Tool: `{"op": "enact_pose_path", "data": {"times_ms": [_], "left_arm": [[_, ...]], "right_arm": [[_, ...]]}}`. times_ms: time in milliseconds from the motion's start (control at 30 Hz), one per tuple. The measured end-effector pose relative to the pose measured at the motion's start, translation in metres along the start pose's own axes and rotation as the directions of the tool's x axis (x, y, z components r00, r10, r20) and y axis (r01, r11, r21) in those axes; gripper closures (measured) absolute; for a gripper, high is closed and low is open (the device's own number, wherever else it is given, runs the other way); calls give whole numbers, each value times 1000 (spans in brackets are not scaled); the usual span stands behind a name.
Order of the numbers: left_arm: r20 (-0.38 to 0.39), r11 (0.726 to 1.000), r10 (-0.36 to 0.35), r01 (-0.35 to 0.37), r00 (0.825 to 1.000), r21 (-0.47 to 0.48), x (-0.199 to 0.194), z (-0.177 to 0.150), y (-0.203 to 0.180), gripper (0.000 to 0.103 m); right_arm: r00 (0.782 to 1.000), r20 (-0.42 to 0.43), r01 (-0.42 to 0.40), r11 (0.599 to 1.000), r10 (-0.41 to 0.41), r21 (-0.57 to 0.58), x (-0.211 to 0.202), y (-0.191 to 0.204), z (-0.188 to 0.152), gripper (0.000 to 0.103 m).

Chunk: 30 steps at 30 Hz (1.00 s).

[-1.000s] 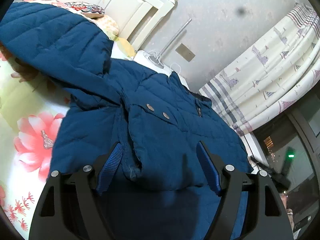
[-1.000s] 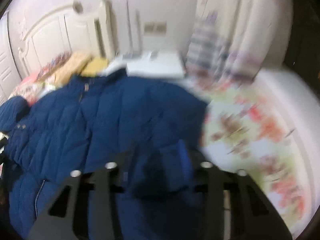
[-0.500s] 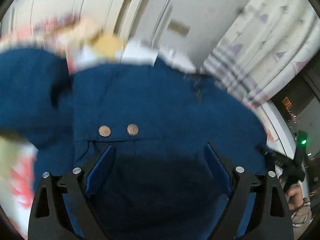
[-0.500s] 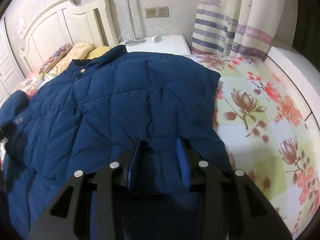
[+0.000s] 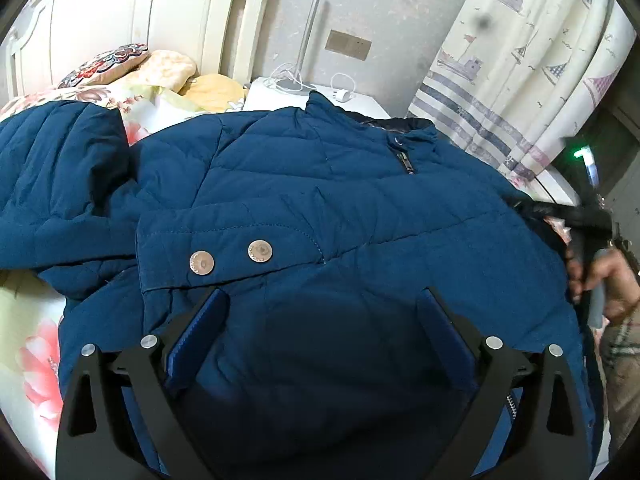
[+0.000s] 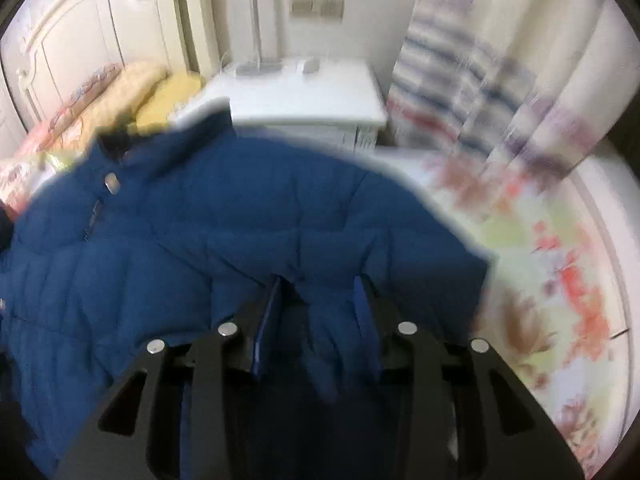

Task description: Fold large clothes

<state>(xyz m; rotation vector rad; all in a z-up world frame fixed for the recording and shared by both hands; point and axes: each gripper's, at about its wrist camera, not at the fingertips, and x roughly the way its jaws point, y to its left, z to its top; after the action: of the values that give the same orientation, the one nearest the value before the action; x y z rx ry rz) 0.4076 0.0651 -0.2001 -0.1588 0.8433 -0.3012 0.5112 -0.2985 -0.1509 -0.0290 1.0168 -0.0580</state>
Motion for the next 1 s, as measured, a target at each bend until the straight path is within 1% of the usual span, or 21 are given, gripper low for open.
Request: {"op": "enact_pose_path", "data": {"times_ms": [67,100,200,267,300,333,367,467,500,567,600,633,667,700,733,767,833,867,900,967,1000], "left_arm": [[-2,1000,-4,4,1000,2,0,0,0,8],[-2,1000,-5,5,1000,3,0,0,0,8],[-2,1000,-7,7,1000,3,0,-1,-1,7],[-2,1000,-6,6,1000,4,0,-1,-1,7],[-2,1000,-6,6,1000,4,0,0,-1,7],[-1,1000,-7,7,1000,3,0,0,-1,7],[-1,1000,-8,8,1000,2,0,0,-1,7],[3,1000,-19,19,1000,-6,-1,0,0,7],[3,1000,-24,24,1000,-9,-1,0,1,7],[6,999,-32,32,999,-16,-1,0,2,6],[7,999,-34,34,999,-18,-2,0,2,6],[8,999,-36,36,999,-19,-2,0,3,6],[8,999,-38,39,999,-21,-2,0,3,6],[9,999,-41,41,999,-22,-3,0,4,6],[11,999,-47,47,999,-26,-3,1,5,6],[13,998,-51,52,999,-29,-3,0,6,6],[20,997,-67,68,998,-42,-4,1,8,6],[24,996,-76,77,997,-49,-5,1,9,6],[28,995,-86,87,996,-52,-6,1,10,6],[54,989,-118,122,992,-78,-10,0,16,6],[96,981,-145,156,985,-114,-18,0,24,6]], "right_arm": [[1000,-31,5,999,-3,40,-6,-1,6,65],[1000,-23,9,999,-8,49,-11,0,9,65],[998,70,5,999,-7,35,-28,12,18,59],[994,104,-20,1000,19,10,-25,22,20,38],[998,64,-16,1000,16,-7,-11,27,19,37],[1000,-15,-14,1000,13,-21,8,30,15,35],[1000,-5,-11,1000,10,-24,11,30,16,33],[999,-14,40,999,-40,18,-5,32,17,38],[999,39,33,999,-34,20,-23,37,14,39],[986,157,-56,998,54,3,-58,56,2,39],[983,161,-89,996,91,-21,-64,65,-5,38],[982,142,-116,992,123,-52,-64,75,-10,35],[982,89,-159,982,168,-104,-58,91,-20,33],[984,29,-170,975,176,-144,-46,104,-30,33],[992,-9,-128,974,128,-186,-33,114,-39,28],[994,8,-107,974,110,-202,-29,117,-43,25],[995,8,-100,984,103,-145,-34,110,-41,25],[997,9,-75,990,76,-123,-40,109,-40,25],[997,35,-57,991,62,-118,-54,110,-42,25],[989,115,-80,987,96,-137,-86,116,-55,24],[985,137,-85,986,105,-142,-98,119,-63,23]]}}
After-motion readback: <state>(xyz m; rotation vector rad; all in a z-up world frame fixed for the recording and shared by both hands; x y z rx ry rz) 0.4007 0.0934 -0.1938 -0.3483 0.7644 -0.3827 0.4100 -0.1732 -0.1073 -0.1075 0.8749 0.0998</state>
